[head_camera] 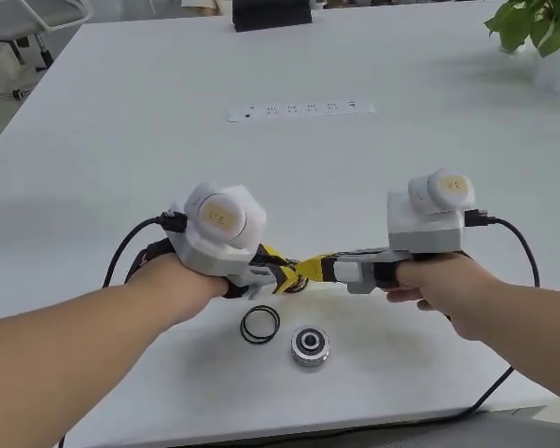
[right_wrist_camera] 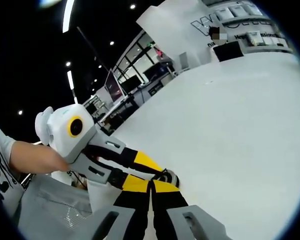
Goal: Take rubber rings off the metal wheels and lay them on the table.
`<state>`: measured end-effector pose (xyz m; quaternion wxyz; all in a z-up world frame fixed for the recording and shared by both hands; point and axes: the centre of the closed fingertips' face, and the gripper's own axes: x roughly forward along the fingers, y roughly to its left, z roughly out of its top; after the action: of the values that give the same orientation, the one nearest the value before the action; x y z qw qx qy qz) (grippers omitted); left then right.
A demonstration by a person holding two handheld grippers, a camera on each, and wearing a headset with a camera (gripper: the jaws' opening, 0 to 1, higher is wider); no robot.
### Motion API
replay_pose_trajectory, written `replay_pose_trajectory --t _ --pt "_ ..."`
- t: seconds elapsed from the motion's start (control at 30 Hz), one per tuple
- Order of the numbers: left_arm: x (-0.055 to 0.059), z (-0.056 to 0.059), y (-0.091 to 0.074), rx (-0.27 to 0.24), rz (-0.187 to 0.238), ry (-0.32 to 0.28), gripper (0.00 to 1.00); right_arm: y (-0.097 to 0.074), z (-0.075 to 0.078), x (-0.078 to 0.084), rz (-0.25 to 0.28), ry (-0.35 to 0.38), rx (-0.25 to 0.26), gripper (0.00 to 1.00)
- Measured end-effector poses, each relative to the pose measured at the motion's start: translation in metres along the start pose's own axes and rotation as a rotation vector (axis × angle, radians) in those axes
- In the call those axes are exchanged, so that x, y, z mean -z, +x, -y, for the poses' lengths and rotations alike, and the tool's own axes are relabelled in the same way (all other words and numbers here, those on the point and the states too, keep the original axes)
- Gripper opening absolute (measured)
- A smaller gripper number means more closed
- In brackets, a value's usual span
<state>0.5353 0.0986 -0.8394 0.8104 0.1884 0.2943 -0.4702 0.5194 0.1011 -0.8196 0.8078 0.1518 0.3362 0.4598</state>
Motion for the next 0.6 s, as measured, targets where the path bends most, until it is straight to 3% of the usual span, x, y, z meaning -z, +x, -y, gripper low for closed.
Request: replay_pose_trajectory --t 0.3,0.6 --pt "0.000 0.000 -0.001 -0.005 0.016 0.006 0.07 0.000 0.011 -0.001 -0.008 -0.055 0.055 0.00" --pt "-0.001 0.001 -0.001 0.007 0.019 -0.015 0.08 0.001 0.012 0.000 -0.013 -0.077 0.065 0.00"
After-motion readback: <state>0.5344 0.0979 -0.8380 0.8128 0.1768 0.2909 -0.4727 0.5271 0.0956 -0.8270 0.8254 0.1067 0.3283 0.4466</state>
